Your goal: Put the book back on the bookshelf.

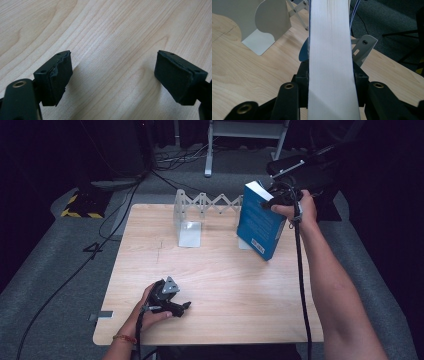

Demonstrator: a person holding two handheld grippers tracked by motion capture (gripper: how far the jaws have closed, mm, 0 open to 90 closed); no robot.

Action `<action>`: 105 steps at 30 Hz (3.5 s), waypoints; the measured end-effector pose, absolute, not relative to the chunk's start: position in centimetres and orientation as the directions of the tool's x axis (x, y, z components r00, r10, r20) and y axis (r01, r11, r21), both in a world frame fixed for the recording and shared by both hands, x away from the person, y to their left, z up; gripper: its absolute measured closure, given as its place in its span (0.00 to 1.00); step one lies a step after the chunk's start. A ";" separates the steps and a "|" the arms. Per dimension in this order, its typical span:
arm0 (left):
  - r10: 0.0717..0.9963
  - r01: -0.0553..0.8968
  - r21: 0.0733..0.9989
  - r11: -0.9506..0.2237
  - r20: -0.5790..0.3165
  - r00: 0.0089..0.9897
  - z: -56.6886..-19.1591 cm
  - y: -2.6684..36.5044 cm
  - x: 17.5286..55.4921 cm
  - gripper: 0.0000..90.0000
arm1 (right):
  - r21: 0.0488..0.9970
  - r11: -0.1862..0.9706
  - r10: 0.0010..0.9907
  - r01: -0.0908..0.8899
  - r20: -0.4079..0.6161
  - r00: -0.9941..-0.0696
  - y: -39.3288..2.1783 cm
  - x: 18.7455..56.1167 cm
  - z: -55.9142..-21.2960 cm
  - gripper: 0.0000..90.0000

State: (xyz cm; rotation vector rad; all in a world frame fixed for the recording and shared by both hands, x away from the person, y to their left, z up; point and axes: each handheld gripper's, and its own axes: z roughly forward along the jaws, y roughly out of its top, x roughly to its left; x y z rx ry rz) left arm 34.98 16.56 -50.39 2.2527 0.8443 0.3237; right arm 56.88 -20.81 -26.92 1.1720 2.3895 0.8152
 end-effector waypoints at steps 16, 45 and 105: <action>0.639 0.469 0.688 -0.553 -0.010 0.769 -50.4 16.6 34.9 0.17 | 0.643 0.449 0.841 0.620 -0.069 -0.537 -19.3 59.0 -27.7 0.68; 0.629 0.462 0.689 -0.558 -0.012 0.778 -50.4 16.6 34.8 0.17 | 0.713 0.359 0.888 0.602 -0.063 -0.456 -19.4 58.6 -28.9 0.67; 0.631 0.462 0.690 -0.557 -0.010 0.776 -50.4 16.6 34.8 0.17 | 0.730 0.397 0.859 0.556 -0.082 -0.505 -24.5 52.4 -29.6 0.30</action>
